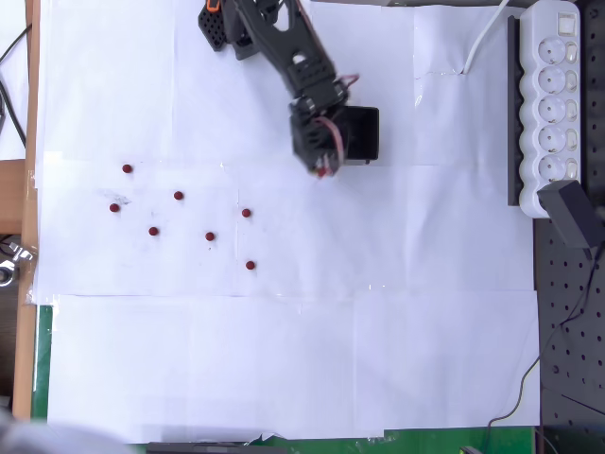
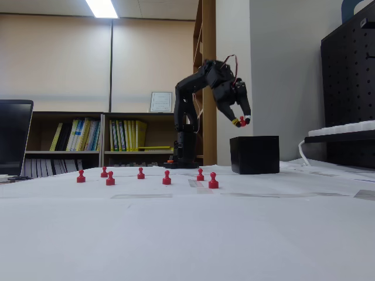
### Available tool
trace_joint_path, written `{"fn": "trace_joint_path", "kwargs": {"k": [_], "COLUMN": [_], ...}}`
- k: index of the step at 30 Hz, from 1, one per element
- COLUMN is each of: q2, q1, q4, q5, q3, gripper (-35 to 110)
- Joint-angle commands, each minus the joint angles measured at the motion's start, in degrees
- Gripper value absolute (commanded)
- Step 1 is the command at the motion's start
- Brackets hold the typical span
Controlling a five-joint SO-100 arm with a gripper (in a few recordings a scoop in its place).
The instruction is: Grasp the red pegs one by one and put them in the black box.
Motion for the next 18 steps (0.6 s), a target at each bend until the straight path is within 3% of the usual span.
{"fn": "trace_joint_path", "kwargs": {"k": [1, 9, 18], "q2": [-3.9, 6.2, 11.7], "q1": [-5.9, -13.3, -13.2], "q4": [4.0, 0.8, -11.1], "q5": [-4.5, -7.6, -5.8], "q3": [6.1, 5.7, -4.8], "gripper": [0, 0, 0]}}
